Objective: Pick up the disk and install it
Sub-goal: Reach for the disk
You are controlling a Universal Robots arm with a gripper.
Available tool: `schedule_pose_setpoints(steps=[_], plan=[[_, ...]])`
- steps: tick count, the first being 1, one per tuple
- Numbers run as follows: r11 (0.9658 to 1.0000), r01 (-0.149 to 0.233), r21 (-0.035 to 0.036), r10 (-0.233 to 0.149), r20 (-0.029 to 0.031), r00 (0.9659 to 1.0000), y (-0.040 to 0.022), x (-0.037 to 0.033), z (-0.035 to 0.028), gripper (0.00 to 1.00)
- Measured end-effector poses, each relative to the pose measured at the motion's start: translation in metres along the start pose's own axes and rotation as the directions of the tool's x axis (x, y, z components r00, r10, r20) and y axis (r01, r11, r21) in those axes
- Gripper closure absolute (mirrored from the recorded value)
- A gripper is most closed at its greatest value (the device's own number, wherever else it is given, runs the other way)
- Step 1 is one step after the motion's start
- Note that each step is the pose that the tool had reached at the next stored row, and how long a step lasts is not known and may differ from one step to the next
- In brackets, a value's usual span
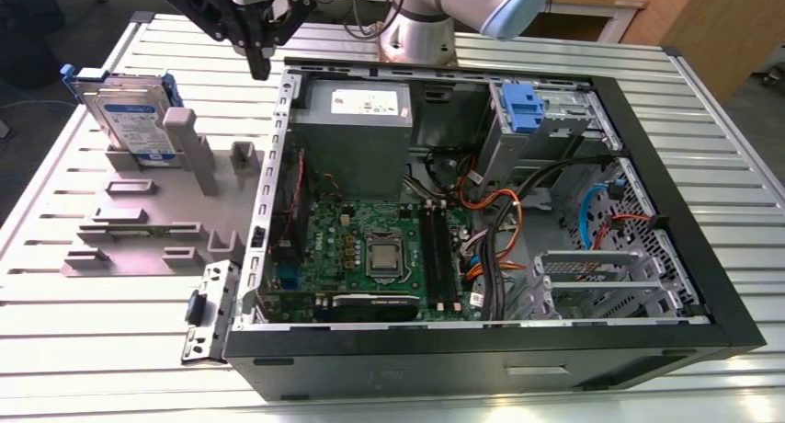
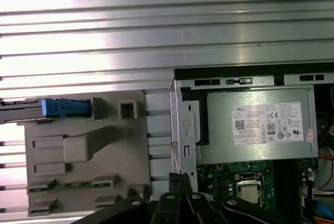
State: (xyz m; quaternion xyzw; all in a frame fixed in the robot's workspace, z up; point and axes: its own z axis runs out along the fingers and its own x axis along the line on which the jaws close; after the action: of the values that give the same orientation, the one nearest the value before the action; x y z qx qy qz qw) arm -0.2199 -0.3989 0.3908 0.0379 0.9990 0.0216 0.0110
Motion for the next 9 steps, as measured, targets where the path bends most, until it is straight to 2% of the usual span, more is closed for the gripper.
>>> schedule_pose_setpoints(steps=[9], plan=[[1.0000, 0.000, 0.0001, 0.000, -0.0003, 1.0000, 0.0009, 0.0073, 0.0000, 0.89]])
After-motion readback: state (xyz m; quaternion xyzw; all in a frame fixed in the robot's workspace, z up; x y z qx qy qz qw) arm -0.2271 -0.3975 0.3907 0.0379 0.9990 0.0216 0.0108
